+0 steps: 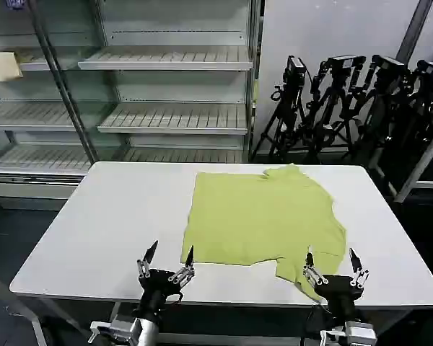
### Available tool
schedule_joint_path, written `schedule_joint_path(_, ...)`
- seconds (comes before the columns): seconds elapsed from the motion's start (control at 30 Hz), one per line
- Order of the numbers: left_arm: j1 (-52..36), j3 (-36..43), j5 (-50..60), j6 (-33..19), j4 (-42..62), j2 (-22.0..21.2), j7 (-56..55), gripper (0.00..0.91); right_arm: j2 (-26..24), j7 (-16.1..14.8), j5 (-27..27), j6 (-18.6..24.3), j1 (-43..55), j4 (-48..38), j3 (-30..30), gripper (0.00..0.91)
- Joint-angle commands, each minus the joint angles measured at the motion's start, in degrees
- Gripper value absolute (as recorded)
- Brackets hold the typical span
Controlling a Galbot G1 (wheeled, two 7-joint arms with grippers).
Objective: Fold and organize the clothes.
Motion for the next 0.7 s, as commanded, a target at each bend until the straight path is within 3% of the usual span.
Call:
schedule_joint_path(0.03,-4.88,0.64,-8.45,8.81,0.77,3.90,-1.01,0.907,-0.21,0.79,3.67,-7.31,0.25,-0.05,0.98,0.907)
schedule_joint_path(0.2,-9.80,3.33,-10.65,12.19,3.45,5.12,-3.03,0.907,-0.92,1.43,6.79,-11.11,0.32,-0.18,2.18,0.907)
schedule_joint_path(0.7,-18.98,8.40,-10.36,14.42,11.83,4.29,-7.16,0.907,-1.56,1.36,9.15,-11.37,0.54,-3.97,-0.02,0.907)
